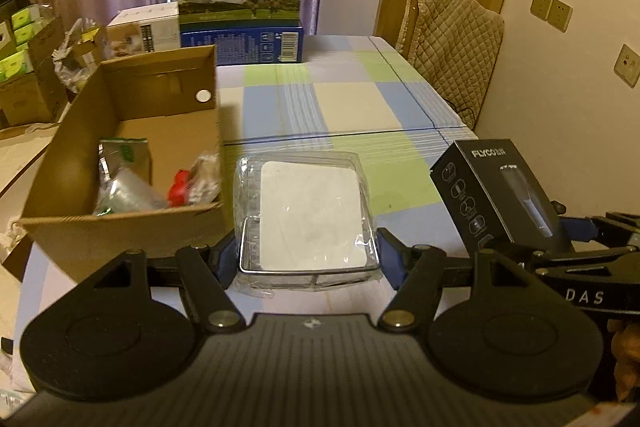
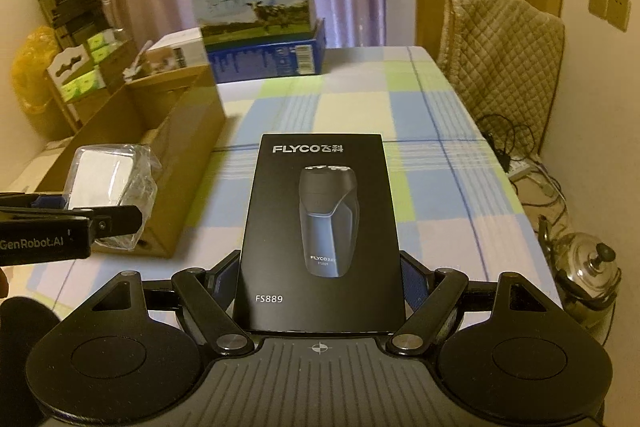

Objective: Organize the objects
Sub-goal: 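Lift the clear tray and black FLYCO box and carry them over the cardboard box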

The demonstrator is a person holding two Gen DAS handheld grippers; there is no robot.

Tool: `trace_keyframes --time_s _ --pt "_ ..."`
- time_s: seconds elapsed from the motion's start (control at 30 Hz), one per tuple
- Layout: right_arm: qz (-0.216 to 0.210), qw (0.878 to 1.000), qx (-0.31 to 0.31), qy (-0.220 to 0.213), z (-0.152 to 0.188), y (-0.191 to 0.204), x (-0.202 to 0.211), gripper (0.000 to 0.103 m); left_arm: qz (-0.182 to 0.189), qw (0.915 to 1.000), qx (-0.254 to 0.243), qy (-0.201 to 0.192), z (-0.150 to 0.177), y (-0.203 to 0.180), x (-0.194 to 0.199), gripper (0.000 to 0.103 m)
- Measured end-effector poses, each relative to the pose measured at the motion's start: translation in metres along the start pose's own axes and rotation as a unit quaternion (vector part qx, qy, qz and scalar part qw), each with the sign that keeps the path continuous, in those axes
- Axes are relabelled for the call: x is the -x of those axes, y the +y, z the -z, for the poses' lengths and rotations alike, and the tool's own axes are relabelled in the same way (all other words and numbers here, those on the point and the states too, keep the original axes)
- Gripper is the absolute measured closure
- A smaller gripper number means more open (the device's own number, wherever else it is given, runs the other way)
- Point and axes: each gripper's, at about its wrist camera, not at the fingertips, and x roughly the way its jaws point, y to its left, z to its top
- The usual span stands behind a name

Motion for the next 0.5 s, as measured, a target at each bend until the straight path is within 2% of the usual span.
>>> trace_keyframes --time_s 0.5 --pt "-0.042 0.999 0.031 0.004 -0.005 0.046 -0.011 0.027 -0.031 0.9994 0.013 0.005 0.017 0.034 0.026 0.039"
